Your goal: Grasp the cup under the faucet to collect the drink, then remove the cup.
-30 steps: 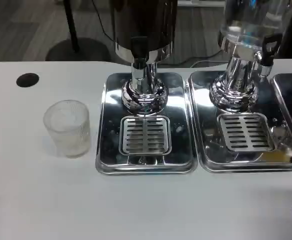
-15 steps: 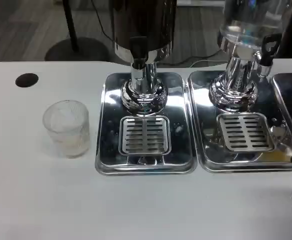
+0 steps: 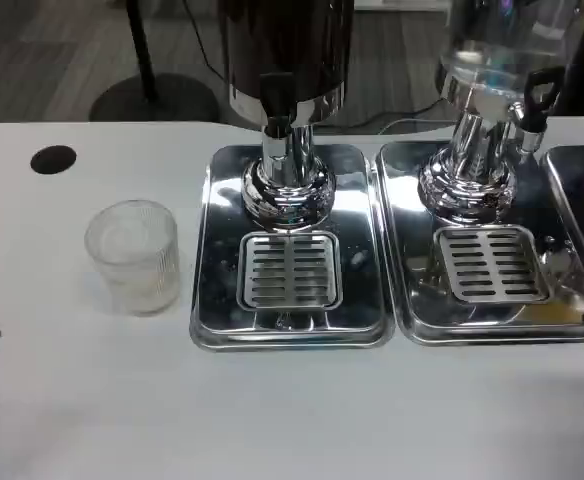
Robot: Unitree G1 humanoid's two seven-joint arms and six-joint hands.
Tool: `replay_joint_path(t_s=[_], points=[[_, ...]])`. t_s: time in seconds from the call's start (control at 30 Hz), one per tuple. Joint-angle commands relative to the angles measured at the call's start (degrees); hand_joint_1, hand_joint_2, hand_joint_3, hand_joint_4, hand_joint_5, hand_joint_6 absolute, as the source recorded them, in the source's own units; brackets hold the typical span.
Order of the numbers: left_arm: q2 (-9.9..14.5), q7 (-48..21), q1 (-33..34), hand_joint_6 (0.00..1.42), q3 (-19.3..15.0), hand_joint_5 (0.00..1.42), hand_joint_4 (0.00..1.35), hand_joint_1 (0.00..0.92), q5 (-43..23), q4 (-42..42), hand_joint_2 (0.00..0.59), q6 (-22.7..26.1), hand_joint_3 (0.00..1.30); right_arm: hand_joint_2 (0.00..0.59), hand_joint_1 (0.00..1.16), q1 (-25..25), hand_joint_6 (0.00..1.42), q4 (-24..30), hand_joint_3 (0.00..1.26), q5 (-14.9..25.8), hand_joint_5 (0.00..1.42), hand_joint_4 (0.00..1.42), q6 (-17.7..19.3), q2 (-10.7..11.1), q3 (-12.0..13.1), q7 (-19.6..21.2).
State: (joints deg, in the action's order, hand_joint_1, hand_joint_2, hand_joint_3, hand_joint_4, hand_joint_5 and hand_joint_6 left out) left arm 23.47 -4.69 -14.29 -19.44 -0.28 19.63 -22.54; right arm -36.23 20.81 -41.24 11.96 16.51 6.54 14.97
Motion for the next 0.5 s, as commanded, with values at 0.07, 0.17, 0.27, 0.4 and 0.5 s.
replay_joint_path(t_s=[0.07, 0.17, 0.27, 0.4, 0.5], points=[[0.4, 2.4, 3.6, 0.02, 1.2, 0.03, 0.00, 0.235, 2.9, 1.9, 0.070, 3.1, 0.00, 0.517, 0.70, 0.2, 0.04, 0.3, 0.32, 0.3, 0.14, 0.24, 0.2, -0.1, 0.4, 0.3], [0.4, 3.8, 4.9, 0.03, 1.9, 0.04, 0.00, 0.242, 4.8, 1.8, 0.074, 4.5, 0.00, 0.517, 0.70, 0.1, 0.04, 0.3, 0.32, 0.6, 0.14, 0.24, 0.4, -0.2, 0.5, 0.4], [0.4, 4.6, 5.6, 0.03, 2.3, 0.04, 0.00, 0.243, 5.6, 1.7, 0.075, 5.7, 0.00, 0.517, 0.70, 0.1, 0.04, 0.2, 0.32, 0.7, 0.14, 0.24, 0.6, -0.2, 0.5, 0.5], [0.8, 5.2, 8.6, 0.05, 4.0, 0.05, 0.00, 0.244, 7.8, 1.4, 0.075, 7.9, 0.00, 0.517, 0.70, 0.2, 0.04, 0.0, 0.32, 1.0, 0.14, 0.24, 0.8, -0.3, 0.5, 0.6], [0.9, 5.3, 9.2, 0.06, 4.5, 0.06, 0.00, 0.245, 8.5, 1.2, 0.076, 8.3, 0.00, 0.517, 0.70, 0.4, 0.04, -0.1, 0.32, 1.1, 0.14, 0.24, 0.9, -0.3, 0.5, 0.6]])
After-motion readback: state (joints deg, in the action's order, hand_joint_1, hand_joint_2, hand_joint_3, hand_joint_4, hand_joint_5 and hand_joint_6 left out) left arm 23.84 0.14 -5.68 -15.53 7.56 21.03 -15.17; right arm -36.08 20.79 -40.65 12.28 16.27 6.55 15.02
